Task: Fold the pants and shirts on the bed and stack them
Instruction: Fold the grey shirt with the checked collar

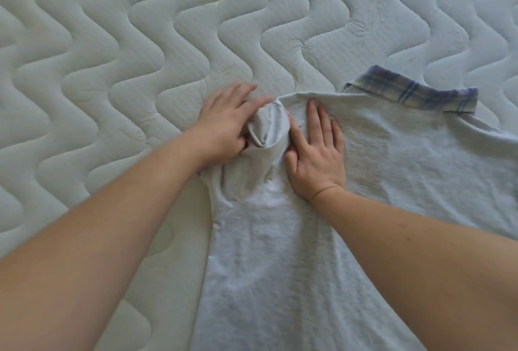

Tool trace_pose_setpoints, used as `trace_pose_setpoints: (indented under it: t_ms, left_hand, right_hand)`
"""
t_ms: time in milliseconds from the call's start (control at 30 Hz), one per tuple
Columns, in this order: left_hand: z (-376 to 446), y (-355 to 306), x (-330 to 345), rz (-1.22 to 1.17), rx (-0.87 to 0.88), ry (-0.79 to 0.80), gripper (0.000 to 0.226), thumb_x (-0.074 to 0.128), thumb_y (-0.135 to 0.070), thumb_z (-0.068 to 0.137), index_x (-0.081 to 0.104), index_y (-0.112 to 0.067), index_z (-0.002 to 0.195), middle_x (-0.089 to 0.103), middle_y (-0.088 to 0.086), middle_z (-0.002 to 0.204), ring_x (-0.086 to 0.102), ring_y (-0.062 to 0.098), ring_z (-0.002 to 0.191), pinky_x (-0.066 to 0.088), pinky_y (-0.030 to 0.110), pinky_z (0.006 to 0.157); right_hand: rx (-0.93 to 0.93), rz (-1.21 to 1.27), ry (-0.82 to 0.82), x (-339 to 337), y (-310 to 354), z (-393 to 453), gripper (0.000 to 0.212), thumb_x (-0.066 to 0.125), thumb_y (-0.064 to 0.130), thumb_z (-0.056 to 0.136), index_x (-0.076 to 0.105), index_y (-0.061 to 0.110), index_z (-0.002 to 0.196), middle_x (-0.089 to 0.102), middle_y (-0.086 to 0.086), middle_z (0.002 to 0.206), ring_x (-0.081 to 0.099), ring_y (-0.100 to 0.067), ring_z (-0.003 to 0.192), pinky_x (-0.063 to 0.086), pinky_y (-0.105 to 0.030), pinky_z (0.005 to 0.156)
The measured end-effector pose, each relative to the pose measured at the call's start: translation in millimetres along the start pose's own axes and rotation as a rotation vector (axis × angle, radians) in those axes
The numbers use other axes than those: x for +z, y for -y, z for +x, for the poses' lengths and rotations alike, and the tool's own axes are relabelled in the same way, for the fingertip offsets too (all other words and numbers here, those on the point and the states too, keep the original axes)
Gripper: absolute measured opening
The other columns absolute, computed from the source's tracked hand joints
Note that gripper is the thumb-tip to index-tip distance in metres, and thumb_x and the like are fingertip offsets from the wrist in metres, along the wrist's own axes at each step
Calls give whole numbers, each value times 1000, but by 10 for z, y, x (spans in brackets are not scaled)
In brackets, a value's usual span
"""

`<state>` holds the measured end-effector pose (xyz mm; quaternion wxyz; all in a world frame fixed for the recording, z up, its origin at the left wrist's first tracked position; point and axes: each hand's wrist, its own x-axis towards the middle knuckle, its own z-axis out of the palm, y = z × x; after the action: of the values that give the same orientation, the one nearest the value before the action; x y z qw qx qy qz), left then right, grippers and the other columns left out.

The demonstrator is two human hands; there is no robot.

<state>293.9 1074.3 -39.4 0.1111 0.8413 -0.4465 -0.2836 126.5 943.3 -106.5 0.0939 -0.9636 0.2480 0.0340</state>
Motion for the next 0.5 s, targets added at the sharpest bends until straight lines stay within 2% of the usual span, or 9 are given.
trace_pose_setpoints:
  t_ms: [67,133,167,200,233,267,333,367,500]
  left_hand:
    - [160,67,-80,92,94,78,59,67,-28,87,45,-36,141,17,-4,163,7,16,152,2,42,121]
    - [192,62,-176,20,173,-6,27,71,-31,86,65,-23,110,44,-2,150,30,18,145,16,38,118]
    - [158,65,-221,-89,183,-56,15,73,-29,85,64,-19,92,59,-1,135,47,18,133,29,34,111]
    - [90,70,-250,-216,147,-99,20,73,-29,86,58,-19,78,69,-6,113,59,11,112,40,28,97]
    - [-9,82,-266,-320,68,-147,30,72,-30,86,51,-19,69,68,-14,86,60,2,86,43,19,78]
    - [-122,101,-262,-386,-37,-216,37,71,-32,88,45,-18,64,56,-15,65,52,-1,65,37,14,61]
    - [-361,189,-170,-486,-265,-362,39,68,-34,89,44,-15,64,41,-8,54,41,4,51,32,17,51]
    - [-480,248,-100,-532,-382,-425,35,67,-35,90,49,-14,69,43,-8,56,41,4,50,32,17,49]
    - [-755,501,147,-662,-740,-555,26,66,-44,91,62,-18,92,59,-7,76,55,15,73,39,27,66]
  right_hand:
    - [8,1,3,6,-7,5,69,31,41,88,10,40,155,9,-8,165,9,-26,151,0,-41,121]
    - [15,-9,9,4,-17,8,69,31,41,89,11,40,154,7,-7,165,7,-25,151,-1,-40,121]
    - [17,-7,15,-7,-9,9,69,31,41,89,10,41,154,7,-6,165,7,-25,151,-1,-40,121]
    - [20,0,17,-21,3,6,69,31,41,88,10,41,154,7,-6,165,7,-24,151,-2,-40,121]
    - [24,10,14,-35,11,5,69,31,40,88,11,41,154,9,-6,165,8,-25,150,-2,-39,121]
    - [28,22,9,-45,19,2,69,32,40,88,13,40,154,10,-7,164,9,-25,150,-2,-39,121]
    - [35,27,10,-61,35,3,68,31,38,88,13,40,154,11,-7,164,9,-25,150,-3,-38,121]
    - [38,20,20,-62,40,5,68,30,38,89,13,40,154,10,-6,165,8,-24,150,-3,-38,121]
    - [51,-19,37,-41,35,12,67,25,38,90,9,38,155,6,-5,165,4,-22,151,-6,-38,121]
